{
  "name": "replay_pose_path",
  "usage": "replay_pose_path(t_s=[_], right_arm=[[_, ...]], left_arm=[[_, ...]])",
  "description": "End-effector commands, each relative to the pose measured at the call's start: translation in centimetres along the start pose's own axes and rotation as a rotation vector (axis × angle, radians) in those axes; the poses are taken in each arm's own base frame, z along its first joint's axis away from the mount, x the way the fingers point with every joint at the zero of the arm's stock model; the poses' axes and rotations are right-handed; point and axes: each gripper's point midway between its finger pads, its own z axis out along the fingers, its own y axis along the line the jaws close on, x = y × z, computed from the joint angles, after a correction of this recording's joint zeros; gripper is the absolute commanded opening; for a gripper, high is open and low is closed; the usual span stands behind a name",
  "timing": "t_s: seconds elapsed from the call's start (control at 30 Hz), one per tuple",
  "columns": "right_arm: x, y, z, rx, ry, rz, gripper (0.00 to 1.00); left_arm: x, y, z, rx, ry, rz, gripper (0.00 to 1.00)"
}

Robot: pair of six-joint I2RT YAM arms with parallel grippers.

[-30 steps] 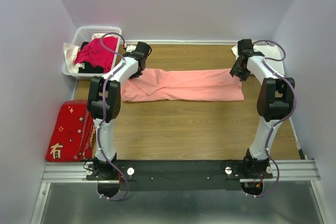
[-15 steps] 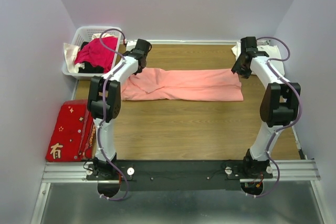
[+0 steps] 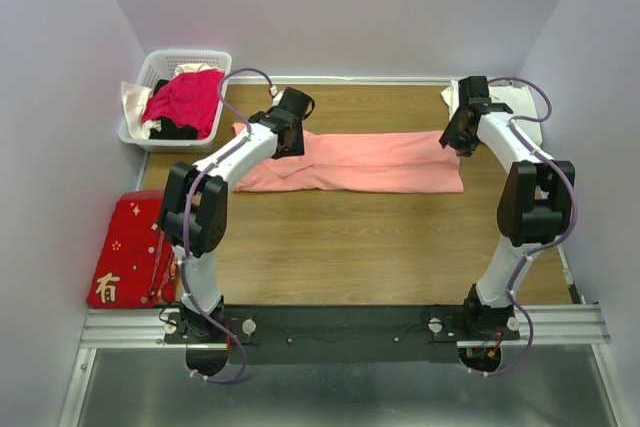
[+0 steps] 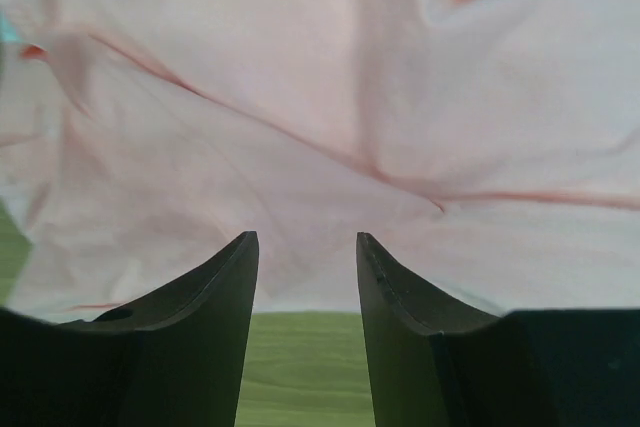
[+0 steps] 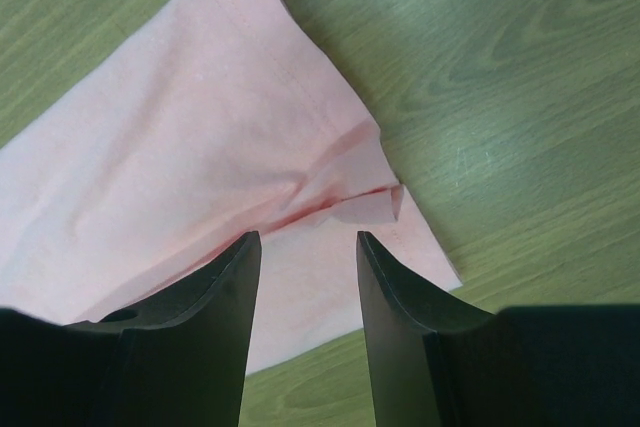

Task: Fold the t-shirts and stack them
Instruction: Fold the tshirt

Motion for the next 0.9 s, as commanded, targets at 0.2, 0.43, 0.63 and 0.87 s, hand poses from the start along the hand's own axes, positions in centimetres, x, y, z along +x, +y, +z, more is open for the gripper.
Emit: replay_pose_path(t_s=[0.2,0.43,0.63,0.87], right_arm=[[0.5,-0.2,-0.7,-0.019,0.007,0.012,0.52],[0.5,-0.3,-0.8,-0.017,0.006,0.014,0.51],[0.7,-0.2,-0.6,-0.018,0.013,0.016,0.51],[0.9,-0.4,-0.6,-0.013,0.016,0.016,0.51]], left_arm=[[4.3,-3.0,0.8,0.093,0.105,-0.005,0.51],[5.1,-1.6,1.4,0.004,0.128,-0.012,0.51],[5.9,-0.1,1.7,-0.075,0.144,-0.015,0.51],[6.7,0.0,2.4,-0.082,0.167,-0.004,0.47]])
